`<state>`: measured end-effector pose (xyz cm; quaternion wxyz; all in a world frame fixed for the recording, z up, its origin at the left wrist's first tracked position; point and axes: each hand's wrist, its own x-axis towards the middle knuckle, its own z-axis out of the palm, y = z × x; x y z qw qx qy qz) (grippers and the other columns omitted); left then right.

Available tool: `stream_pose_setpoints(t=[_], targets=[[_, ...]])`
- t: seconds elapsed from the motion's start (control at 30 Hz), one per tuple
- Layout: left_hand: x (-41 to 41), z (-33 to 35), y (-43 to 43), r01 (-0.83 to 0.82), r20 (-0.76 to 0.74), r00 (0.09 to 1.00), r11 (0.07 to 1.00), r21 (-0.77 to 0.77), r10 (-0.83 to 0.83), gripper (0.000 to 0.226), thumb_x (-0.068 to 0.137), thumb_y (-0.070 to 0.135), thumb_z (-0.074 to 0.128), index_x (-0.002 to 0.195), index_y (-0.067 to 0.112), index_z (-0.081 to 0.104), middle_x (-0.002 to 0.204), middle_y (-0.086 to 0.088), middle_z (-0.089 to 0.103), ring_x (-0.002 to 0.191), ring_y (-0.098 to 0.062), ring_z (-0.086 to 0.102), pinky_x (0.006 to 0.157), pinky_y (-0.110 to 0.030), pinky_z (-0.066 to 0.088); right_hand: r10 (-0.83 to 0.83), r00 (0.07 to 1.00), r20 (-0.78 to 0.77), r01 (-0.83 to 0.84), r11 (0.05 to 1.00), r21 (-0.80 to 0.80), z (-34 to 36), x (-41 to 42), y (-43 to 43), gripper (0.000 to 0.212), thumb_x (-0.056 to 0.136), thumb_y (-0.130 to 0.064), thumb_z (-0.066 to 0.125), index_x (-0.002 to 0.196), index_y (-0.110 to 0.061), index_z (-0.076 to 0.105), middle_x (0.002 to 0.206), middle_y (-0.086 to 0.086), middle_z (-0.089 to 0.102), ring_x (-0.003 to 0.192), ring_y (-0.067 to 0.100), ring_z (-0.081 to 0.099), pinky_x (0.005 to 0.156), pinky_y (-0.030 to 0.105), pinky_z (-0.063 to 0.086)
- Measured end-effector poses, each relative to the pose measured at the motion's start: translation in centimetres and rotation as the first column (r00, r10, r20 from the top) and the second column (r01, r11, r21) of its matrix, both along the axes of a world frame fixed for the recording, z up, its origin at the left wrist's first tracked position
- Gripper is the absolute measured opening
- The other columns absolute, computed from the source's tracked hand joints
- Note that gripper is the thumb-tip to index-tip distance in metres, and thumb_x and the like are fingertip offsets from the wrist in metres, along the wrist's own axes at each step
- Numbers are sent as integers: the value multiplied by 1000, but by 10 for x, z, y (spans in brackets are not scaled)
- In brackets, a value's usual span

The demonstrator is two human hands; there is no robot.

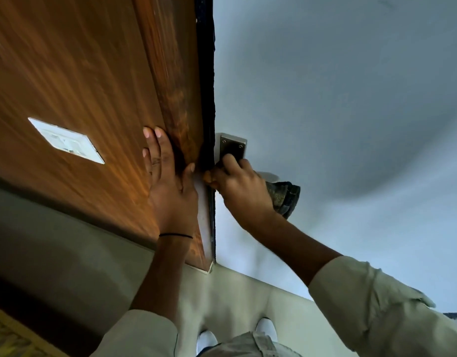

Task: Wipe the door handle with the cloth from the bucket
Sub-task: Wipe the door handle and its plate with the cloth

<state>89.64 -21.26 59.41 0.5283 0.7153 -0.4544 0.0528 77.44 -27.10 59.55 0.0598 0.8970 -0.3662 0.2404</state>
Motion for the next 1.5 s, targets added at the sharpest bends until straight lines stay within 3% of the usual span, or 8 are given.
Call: stream_pose_setpoints(t=[0.13, 0.33, 0.5, 0.67, 0.77, 1.03, 1.3, 1.5], targets=[[4, -2, 1, 34, 6, 999, 999, -3, -34, 72, 98, 19, 61, 156, 10, 20, 167, -11, 14, 155, -25, 16, 120, -53, 32, 14, 990, 144, -40, 983, 181, -1, -29, 0, 37, 91, -19, 67, 128, -26, 64, 109, 5, 62, 89, 32, 60, 60, 41, 56], [3, -1, 1, 34, 8, 999, 999, 5, -34, 73, 97, 16, 61, 156, 9, 19, 167, -13, 14, 156, -25, 15, 122, -50, 28, -157, 883, 443, 50, 969, 243, -17, -63, 14, 28, 90, -20, 69, 117, -18, 73, 101, 2, 69, 86, 25, 68, 67, 35, 56], [4, -2, -1, 39, 9, 999, 999, 16, -39, 75, 96, 16, 62, 157, 9, 18, 167, -13, 13, 156, -25, 15, 124, -48, 26, -572, 344, 745, -168, 743, 648, -17, -64, 35, 24, 91, -8, 68, 113, -13, 76, 102, 9, 74, 95, 17, 70, 87, 31, 55], [5, -3, 0, 58, 19, 998, 998, -14, -58, 74, 95, 14, 63, 155, 4, 21, 166, -17, 16, 155, -28, 17, 125, -47, 25, -774, -105, 625, -445, 599, 666, -10, -50, 52, 28, 99, -15, 58, 123, -5, 68, 117, 23, 70, 104, 30, 65, 104, 52, 48], [4, -2, 0, 62, 15, 998, 998, -22, -62, 73, 95, 14, 63, 155, 3, 22, 165, -18, 16, 154, -29, 18, 126, -46, 23, -858, -247, 450, -536, 508, 674, -2, -40, 59, 29, 101, -18, 53, 123, -4, 67, 122, 24, 67, 114, 42, 64, 105, 55, 47], [7, -3, 1, 57, 19, 998, 998, -17, -56, 74, 96, 18, 64, 155, 4, 22, 165, -18, 17, 154, -28, 20, 125, -42, 27, -924, -352, 147, -635, 351, 688, 13, -28, 62, 25, 105, -12, 47, 92, -3, 66, 74, 6, 73, 63, 16, 71, 61, 26, 59], [6, -2, 2, 58, 18, 998, 998, -12, -58, 74, 96, 18, 65, 155, 3, 23, 165, -19, 17, 153, -28, 20, 127, -27, 19, -926, -247, 286, -540, 377, 753, 8, 9, 57, 21, 104, -7, 45, 107, 1, 64, 93, 12, 71, 85, 23, 69, 65, 26, 58], [7, -1, 4, 68, 35, 997, 998, -18, -68, 74, 96, 19, 65, 155, 5, 22, 165, -17, 18, 153, -27, 21, 126, -27, 20, -913, -15, 407, -501, 359, 787, -1, 17, 65, 22, 102, 0, 46, 110, 1, 66, 100, 14, 72, 95, 27, 70, 79, 33, 60]])
